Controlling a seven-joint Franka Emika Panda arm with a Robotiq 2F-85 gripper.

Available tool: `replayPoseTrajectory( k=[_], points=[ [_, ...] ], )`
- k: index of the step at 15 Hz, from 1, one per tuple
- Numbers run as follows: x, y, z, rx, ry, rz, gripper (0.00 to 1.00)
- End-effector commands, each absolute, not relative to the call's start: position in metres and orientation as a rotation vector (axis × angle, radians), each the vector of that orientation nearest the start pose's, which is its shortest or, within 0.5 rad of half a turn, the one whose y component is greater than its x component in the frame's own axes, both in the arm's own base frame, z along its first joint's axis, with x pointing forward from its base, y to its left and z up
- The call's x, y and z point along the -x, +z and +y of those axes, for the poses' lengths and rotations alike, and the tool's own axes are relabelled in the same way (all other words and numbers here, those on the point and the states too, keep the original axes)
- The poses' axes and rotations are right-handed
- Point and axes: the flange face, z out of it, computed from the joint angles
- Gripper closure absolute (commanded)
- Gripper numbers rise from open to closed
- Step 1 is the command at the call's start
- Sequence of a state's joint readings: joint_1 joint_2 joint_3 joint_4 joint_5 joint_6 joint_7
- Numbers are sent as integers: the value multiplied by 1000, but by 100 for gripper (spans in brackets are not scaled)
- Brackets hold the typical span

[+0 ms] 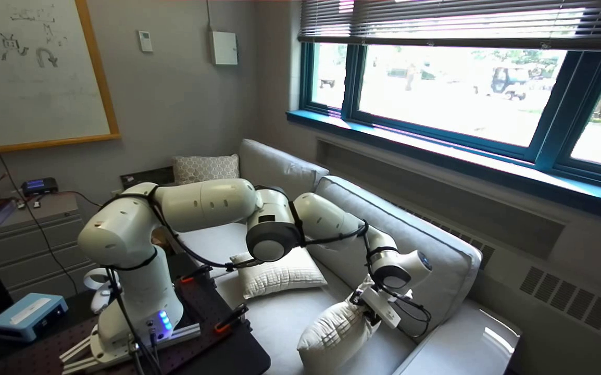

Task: Stack the pillows at the edge of the sofa.

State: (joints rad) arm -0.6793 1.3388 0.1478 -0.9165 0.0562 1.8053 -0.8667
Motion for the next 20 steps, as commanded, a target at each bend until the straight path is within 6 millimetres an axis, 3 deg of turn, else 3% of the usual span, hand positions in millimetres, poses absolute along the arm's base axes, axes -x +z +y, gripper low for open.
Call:
replayPoseTrajectory(
  k=[1,6,10,14,20],
  points=[
    [-611,12,-409,2848,299,-200,98],
    [-620,-13,-413,3056,315,12,99],
    [-622,-9,-408,3124,332,66,99],
    [-626,-3,-405,3084,326,-65,99],
    [-636,0,-392,3061,351,-453,99]
  ],
)
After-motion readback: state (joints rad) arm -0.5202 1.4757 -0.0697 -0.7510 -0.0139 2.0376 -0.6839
